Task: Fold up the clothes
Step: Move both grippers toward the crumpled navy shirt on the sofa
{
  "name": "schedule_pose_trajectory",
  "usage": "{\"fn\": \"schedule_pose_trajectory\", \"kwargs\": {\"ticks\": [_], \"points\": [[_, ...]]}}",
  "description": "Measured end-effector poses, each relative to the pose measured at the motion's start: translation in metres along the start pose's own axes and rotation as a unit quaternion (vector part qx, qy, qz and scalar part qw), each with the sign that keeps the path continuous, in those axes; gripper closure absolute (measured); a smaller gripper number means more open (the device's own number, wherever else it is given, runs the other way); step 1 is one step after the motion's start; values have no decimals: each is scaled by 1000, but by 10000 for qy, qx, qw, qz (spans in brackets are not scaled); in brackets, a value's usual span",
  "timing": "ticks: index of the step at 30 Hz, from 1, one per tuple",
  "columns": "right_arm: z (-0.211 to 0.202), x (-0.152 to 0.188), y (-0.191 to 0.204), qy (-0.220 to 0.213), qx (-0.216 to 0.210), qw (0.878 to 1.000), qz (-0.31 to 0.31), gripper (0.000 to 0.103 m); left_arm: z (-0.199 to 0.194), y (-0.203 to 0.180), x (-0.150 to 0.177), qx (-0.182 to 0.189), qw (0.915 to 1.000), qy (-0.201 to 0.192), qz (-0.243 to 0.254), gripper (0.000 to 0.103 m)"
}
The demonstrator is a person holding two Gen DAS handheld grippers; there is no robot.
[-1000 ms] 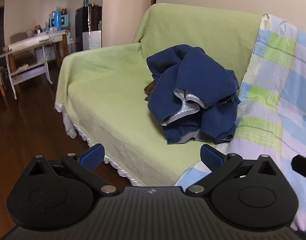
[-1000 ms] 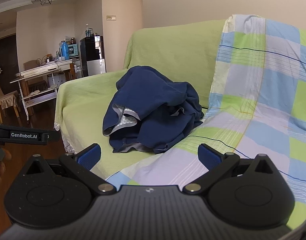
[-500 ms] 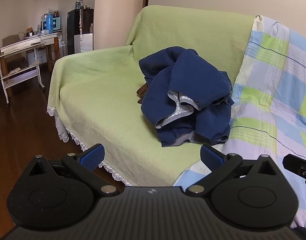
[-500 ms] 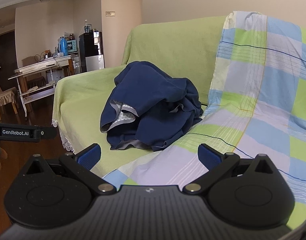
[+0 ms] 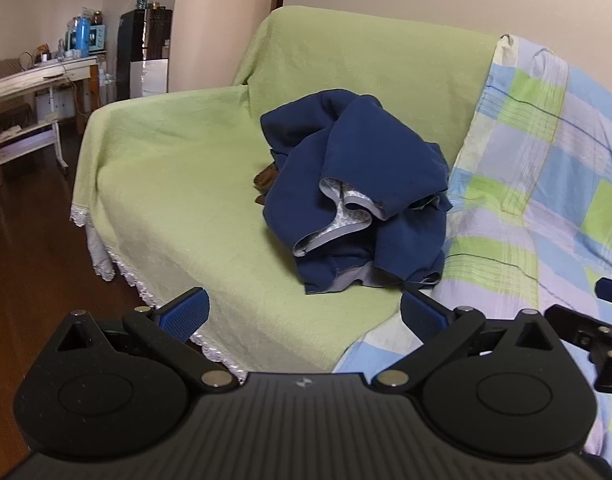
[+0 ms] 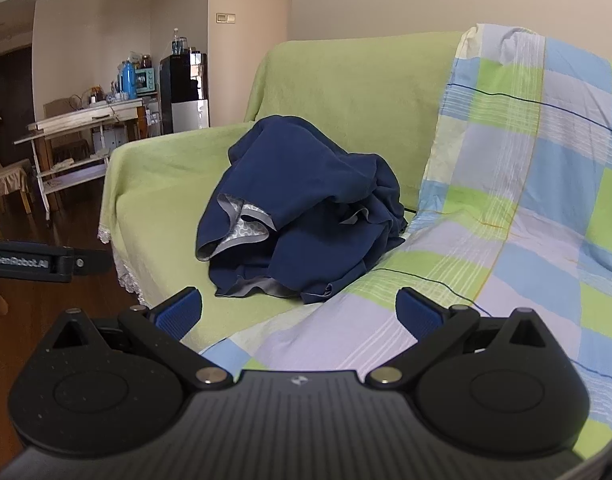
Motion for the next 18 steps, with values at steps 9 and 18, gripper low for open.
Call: {"fn": "schedule_pose_trajectory", "kwargs": {"ticks": [9, 18], "points": [[15, -8, -4, 87, 13, 10000, -17, 1, 16, -1, -6, 146, 9999, -62, 70, 0], [44, -10, -12, 265, -15, 9996, 25, 1, 43, -7, -10, 64, 9996, -21, 275, 0]]}}
Point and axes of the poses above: each gripper's, at about its wrist camera, not at the fingertips, and z roughly the way its jaws point, y to its left, x to its underside, the point moved 6 cm from there along z, roughly the way its jaws point, and after that the axes turned 2 degrees about -z, right-handed, at the moved point
